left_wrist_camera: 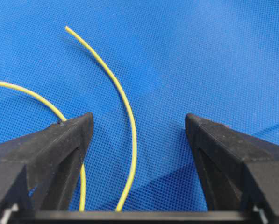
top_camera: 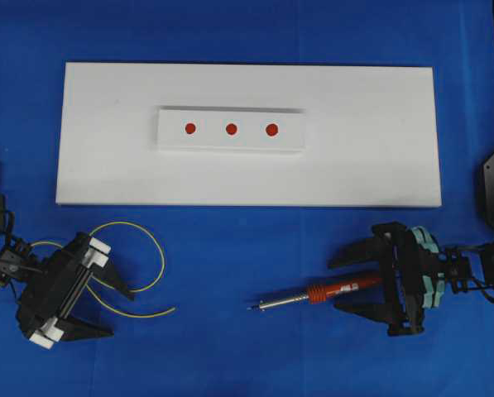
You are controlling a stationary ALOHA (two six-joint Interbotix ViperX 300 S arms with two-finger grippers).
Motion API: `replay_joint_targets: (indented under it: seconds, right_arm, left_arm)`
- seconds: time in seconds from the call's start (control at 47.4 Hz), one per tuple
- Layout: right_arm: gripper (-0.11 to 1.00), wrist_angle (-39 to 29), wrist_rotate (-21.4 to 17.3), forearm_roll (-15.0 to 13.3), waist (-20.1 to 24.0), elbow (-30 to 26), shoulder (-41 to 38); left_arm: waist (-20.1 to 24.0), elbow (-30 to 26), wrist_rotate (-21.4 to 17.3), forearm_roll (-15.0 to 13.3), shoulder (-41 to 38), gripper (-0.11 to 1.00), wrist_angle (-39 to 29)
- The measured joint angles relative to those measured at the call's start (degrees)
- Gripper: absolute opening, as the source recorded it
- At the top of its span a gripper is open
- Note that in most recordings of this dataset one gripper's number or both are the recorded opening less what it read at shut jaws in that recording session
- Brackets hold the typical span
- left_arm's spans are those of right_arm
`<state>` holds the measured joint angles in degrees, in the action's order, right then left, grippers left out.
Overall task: Touch the tip of the soldering iron to the tip of the solder at the mark.
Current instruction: 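Close left gripper on solder wire, right gripper on iron handle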
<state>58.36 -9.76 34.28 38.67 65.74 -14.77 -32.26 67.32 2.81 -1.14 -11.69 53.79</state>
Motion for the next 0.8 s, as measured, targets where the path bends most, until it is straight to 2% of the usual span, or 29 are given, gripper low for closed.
replay_joint_targets:
  seconds: [0.105, 0.169, 0.295, 0.358, 0.422, 0.632, 0.801]
  right_arm:
    - [0.55, 0.0, 0.0, 0.0, 0.0, -0.09, -0.18]
    - [0.48, 0.0, 0.44, 0.0, 0.0, 0.0, -0.53]
    - [0.24, 0.18, 0.97, 0.0, 0.0, -0.18, -2.02]
    - [0.12, 0.35, 1.05, -0.09, 0.09, -0.18, -2.72]
    - [0.06, 0.53, 0.88, -0.44, 0.0, -0.18, -2.99]
    - [0.06, 1.58, 1.14, -3.08, -0.09, -0.18, -3.08]
    - [0.06, 0.97, 0.88, -3.69, -0.09, -0.18, -1.67]
  left_arm:
    - [0.09, 0.18, -0.62, 0.0, 0.0, 0.59, -0.09]
    - [0.26, 0.26, -1.14, 0.0, 0.0, 0.46, -0.26]
    - [0.44, 0.62, -2.11, -0.09, 0.0, 0.14, -1.58]
    - [0.62, 0.62, -2.46, 0.0, 0.0, 0.02, -2.2]
    - [0.97, 0.53, -2.29, -0.09, 0.0, 0.01, -2.64]
    - [1.32, 0.44, -2.29, -0.09, 0.0, 0.01, -3.16]
    - [1.32, 0.18, -2.29, -0.09, 1.32, 0.01, -3.34]
